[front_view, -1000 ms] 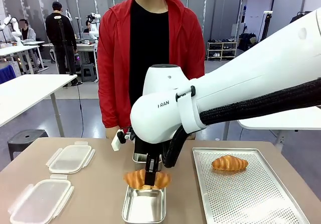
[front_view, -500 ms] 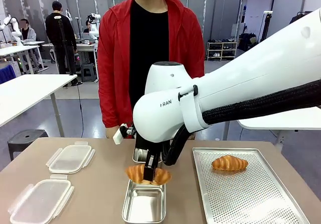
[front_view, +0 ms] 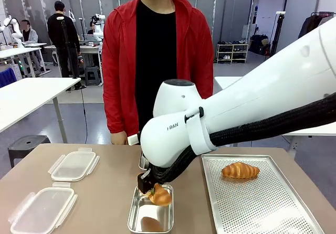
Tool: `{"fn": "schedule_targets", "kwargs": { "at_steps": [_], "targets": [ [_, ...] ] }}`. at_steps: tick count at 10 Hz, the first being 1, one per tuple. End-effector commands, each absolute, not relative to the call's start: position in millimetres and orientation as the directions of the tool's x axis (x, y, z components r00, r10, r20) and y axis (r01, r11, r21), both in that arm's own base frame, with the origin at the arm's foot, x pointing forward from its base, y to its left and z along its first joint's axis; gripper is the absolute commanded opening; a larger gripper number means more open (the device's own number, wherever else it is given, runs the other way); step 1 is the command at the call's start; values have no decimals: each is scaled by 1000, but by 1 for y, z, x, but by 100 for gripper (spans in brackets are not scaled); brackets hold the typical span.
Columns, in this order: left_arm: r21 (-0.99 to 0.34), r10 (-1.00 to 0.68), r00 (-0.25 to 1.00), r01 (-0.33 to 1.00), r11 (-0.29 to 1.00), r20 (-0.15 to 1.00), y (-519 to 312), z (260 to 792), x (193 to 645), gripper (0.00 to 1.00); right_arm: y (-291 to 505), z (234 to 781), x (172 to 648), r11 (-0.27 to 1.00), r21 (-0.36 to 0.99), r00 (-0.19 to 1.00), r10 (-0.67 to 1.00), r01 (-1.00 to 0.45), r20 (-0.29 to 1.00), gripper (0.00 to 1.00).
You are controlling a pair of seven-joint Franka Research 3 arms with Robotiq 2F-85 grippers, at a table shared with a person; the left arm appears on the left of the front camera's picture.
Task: Place the bread into the airtight container.
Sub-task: Pick up a Butter Roll and place it into an empty Airtight Container.
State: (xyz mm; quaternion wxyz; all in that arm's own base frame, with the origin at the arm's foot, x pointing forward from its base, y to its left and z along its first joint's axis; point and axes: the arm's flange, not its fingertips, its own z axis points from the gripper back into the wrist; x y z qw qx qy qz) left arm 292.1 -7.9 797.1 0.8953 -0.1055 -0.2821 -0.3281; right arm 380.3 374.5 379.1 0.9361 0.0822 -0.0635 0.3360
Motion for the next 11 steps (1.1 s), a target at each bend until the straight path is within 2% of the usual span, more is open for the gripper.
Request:
{"fn": "schedule_targets", "kwargs": {
  "at_steps": [1,3,6,7,8,9,10,11],
  "targets": [
    [-10,-524,619,651,759,584,-9,800,292,100,389,365,377,848,172,862,474,-502,179,17],
    [-10,-524,619,651,759,584,-9,800,292,100,393,351,382,891,158,901,399,-425,171,17],
    [-10,-524,619,651,759,584,-9,800,292,100,395,342,375,909,156,920,368,-386,133,17],
    [-10,-524,619,651,759,584,-9,800,292,100,395,342,371,913,153,923,361,-379,130,31],
    [-10,-524,619,651,759,584,-9,800,292,100,396,343,369,911,159,923,364,-381,126,56],
    [-10,-524,619,651,759,584,-9,800,292,100,398,344,367,913,150,924,363,-379,123,70],
    [-10,-524,619,651,759,584,-9,800,292,100,398,345,366,915,144,924,363,-378,117,94],
    [-10,-524,619,651,759,584,-9,800,292,100,397,347,367,917,131,924,364,-378,117,100]
  ]
}}
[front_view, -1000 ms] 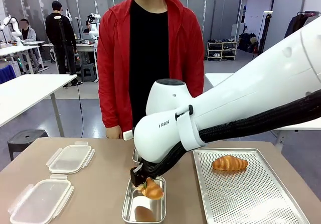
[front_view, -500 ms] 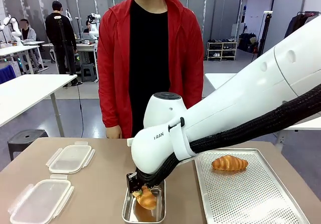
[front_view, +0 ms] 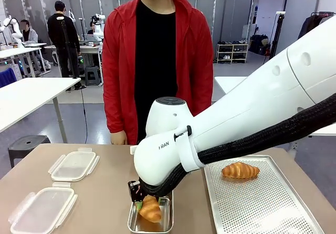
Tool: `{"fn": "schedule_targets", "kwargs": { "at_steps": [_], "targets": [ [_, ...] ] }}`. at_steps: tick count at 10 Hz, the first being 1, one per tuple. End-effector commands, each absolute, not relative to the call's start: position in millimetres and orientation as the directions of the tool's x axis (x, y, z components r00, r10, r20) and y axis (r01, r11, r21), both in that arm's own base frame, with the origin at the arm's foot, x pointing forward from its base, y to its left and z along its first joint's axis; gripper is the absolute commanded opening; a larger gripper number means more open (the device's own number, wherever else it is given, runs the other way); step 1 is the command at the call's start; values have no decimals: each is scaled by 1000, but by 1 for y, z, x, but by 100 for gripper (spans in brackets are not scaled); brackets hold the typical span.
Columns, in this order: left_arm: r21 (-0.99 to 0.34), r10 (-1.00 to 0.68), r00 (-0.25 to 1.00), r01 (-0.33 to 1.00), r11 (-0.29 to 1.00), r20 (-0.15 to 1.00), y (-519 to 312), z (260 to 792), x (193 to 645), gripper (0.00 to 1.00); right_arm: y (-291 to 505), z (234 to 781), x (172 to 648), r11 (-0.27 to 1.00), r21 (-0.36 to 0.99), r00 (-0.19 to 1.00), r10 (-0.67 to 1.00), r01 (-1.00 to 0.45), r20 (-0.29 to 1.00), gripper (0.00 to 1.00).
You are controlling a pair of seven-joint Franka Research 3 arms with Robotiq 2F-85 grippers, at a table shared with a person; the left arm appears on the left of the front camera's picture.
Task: Place the bread into the airtight container.
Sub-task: Pick up a Butter Roll and place it into an empty Airtight Container.
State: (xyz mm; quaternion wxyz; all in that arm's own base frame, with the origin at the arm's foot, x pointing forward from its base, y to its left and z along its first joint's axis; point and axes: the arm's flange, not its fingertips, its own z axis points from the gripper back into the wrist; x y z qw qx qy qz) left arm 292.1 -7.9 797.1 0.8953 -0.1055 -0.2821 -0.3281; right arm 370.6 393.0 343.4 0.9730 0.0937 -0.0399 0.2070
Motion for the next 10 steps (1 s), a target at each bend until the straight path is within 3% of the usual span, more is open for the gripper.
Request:
{"fn": "schedule_targets", "kwargs": {
  "at_steps": [1,10],
  "targets": [
    [-10,-524,619,651,759,584,-9,800,292,100,395,349,366,918,125,925,364,-376,109,100],
    [-10,-524,619,651,759,584,-9,800,292,100,390,349,368,900,147,911,400,-411,101,100]
  ]
}}
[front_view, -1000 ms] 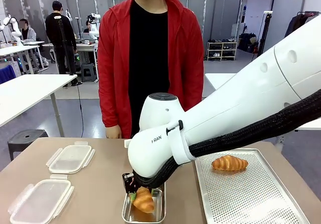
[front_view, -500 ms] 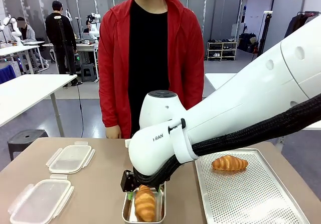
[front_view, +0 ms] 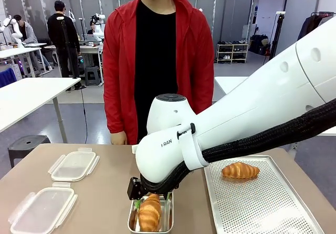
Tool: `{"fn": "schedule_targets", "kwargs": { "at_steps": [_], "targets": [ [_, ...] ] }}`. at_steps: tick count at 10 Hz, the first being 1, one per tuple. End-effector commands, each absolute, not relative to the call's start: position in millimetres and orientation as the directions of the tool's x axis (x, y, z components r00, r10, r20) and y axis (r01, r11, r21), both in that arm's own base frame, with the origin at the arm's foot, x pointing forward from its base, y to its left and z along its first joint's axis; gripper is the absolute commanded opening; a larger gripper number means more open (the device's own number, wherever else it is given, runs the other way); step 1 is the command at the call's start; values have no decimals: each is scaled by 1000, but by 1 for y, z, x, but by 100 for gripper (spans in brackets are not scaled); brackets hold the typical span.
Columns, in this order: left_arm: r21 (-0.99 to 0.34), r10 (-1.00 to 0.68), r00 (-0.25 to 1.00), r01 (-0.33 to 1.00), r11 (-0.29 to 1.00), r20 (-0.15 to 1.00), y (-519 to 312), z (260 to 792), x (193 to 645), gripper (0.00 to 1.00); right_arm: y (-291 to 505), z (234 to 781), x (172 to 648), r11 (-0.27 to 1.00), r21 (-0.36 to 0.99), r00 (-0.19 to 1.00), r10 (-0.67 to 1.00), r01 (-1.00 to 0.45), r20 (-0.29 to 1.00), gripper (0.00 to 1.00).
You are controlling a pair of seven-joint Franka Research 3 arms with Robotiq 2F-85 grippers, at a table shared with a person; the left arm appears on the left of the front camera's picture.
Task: Place the bread into the airtight container.
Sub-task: Pick up a Butter Roll and place it into an empty Airtight Container.
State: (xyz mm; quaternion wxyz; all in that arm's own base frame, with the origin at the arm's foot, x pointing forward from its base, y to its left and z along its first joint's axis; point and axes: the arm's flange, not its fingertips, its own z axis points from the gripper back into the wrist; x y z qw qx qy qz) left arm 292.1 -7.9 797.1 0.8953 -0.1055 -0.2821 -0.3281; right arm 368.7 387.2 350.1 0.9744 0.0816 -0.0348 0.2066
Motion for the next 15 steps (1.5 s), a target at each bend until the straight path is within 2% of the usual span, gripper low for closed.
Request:
{"fn": "schedule_targets", "kwargs": {
  "at_steps": [1,9,14,15],
  "targets": [
    [-10,-524,619,651,759,584,-9,800,292,100,390,349,368,900,147,911,400,-411,101,100],
    [-10,-524,619,651,759,584,-9,800,292,100,387,350,369,901,145,912,397,-409,102,100],
    [-10,-524,619,651,759,584,-9,800,292,100,346,479,335,840,61,836,525,-539,160,100],
    [-10,-524,619,651,759,584,-9,800,292,100,332,497,330,840,80,836,517,-537,185,100]
  ]
}}
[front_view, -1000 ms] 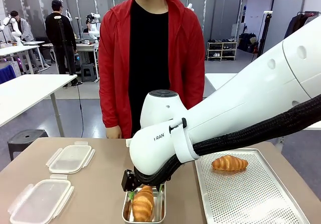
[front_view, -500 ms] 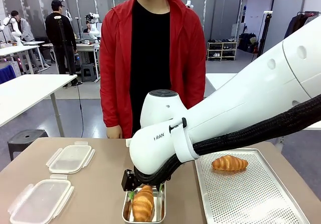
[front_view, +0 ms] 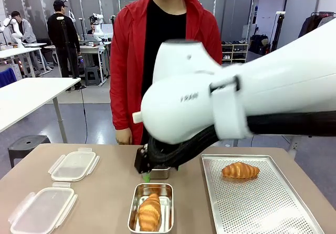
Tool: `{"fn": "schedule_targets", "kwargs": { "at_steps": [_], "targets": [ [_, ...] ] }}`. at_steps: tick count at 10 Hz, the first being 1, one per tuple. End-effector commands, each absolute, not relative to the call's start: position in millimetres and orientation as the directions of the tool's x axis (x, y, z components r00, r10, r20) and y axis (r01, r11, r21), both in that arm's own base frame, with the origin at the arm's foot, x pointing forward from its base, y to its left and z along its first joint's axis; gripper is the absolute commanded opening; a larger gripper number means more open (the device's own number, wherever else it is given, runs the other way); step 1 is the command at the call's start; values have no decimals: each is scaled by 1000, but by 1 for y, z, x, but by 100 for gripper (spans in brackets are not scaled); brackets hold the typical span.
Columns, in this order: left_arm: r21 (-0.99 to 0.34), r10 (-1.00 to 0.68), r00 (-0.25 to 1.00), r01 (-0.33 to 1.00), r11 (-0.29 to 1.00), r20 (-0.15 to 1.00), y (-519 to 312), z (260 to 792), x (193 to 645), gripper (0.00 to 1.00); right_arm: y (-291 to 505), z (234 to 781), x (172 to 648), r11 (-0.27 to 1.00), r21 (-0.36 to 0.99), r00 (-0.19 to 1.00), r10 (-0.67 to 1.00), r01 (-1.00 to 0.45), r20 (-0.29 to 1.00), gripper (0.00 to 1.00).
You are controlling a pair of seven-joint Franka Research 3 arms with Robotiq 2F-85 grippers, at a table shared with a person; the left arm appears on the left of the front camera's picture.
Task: Place the bread into the airtight container.
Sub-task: Pick up a Butter Roll and place it into an empty Airtight Container.
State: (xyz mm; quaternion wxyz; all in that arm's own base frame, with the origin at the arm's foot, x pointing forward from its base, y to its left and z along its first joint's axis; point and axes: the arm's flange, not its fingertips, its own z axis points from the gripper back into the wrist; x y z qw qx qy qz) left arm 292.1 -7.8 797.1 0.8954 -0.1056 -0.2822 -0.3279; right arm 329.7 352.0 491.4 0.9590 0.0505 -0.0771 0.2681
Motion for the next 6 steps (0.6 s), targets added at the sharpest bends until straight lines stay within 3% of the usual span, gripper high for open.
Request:
{"fn": "schedule_targets", "kwargs": {
  "at_steps": [1,5,6],
  "targets": [
    [-10,-524,619,651,759,584,-9,800,292,100,319,512,326,827,79,819,529,-556,222,100],
    [-10,-524,619,651,759,584,-9,800,292,100,191,546,352,682,-67,594,677,-728,434,100],
    [-10,-524,619,651,759,584,-9,800,292,100,147,546,359,629,-75,555,730,-774,399,100]
  ]
}}
